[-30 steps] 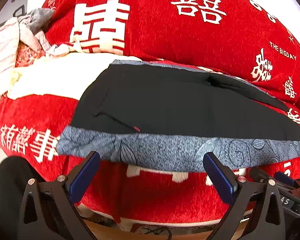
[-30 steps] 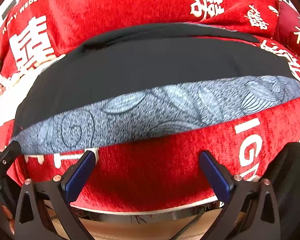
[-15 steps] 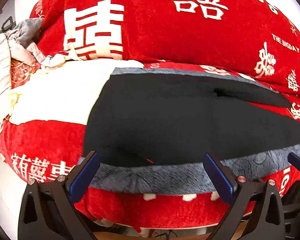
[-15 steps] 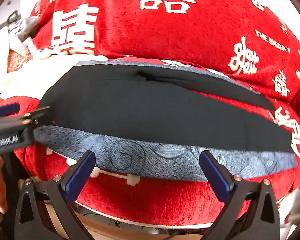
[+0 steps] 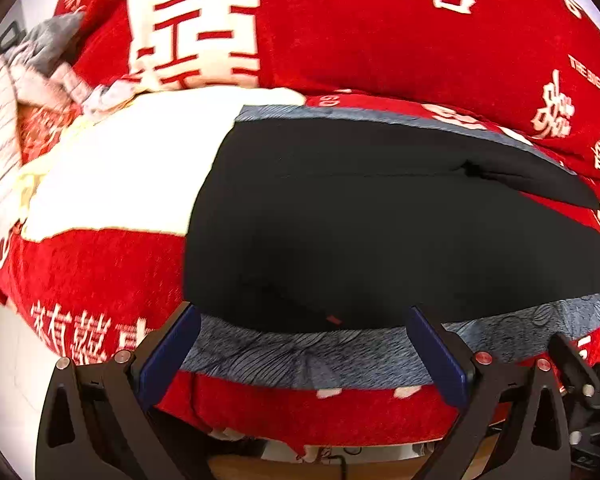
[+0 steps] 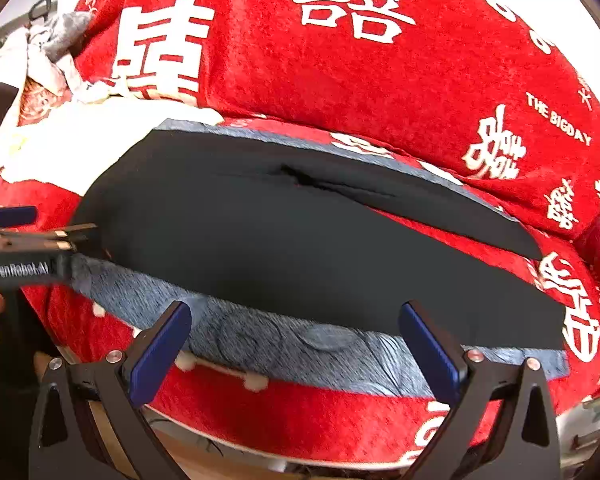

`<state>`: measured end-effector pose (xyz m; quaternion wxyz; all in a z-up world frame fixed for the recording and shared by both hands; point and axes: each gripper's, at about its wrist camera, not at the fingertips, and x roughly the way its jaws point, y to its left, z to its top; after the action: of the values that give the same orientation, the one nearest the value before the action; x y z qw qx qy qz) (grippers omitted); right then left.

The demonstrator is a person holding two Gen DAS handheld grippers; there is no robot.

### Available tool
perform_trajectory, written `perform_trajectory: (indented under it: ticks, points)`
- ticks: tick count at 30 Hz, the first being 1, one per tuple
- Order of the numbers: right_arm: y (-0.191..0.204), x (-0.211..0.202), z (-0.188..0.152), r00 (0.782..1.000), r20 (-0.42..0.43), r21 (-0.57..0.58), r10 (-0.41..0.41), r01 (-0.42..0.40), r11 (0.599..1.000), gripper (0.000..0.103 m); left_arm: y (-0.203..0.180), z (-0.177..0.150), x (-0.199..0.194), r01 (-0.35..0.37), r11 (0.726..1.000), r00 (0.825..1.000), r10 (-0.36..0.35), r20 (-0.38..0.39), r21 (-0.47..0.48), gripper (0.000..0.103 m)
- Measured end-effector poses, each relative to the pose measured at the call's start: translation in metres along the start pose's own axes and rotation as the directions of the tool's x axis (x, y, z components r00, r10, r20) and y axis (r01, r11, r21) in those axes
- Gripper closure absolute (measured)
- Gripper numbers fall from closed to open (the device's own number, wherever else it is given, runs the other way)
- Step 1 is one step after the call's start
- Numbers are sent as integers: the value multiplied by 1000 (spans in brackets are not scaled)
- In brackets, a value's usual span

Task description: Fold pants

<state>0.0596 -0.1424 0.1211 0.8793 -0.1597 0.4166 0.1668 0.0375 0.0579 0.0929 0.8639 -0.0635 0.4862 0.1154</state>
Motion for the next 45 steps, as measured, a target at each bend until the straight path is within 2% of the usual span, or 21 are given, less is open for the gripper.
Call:
perform_trajectory:
  ticks: [3, 6, 8, 16, 30, 38, 45]
  points:
    - [-1, 14, 11, 999, -41, 5, 31, -31, 999, 0, -7, 9, 4, 3, 1000, 1000, -3, -5, 24, 0]
    - [-12, 26, 18, 991, -71, 65, 112, -107, 992, 0, -11, 19, 12, 5, 999, 1000, -3, -27, 38, 0]
    - [-18, 36, 23, 985, -104, 92, 137, -128, 988, 0, -12, 25, 19, -2, 999, 999, 3, -36, 45, 0]
    - [-24, 64, 46, 978, -161, 83, 130, -118, 989, 0, -14, 43, 46, 5, 999, 996, -2, -86, 36, 0]
    - [-25, 109, 89, 972, -195, 67, 133, -122, 990, 0, -18, 74, 87, -8, 1000, 988, 11, -154, 22, 0]
    - [-24, 133, 108, 968, -227, 41, 110, -104, 994, 0, -23, 89, 101, -36, 999, 988, 39, -153, 22, 0]
    - [-21, 148, 127, 967, -229, 6, 115, -117, 993, 0, -26, 104, 113, -21, 999, 987, 26, -156, 34, 0]
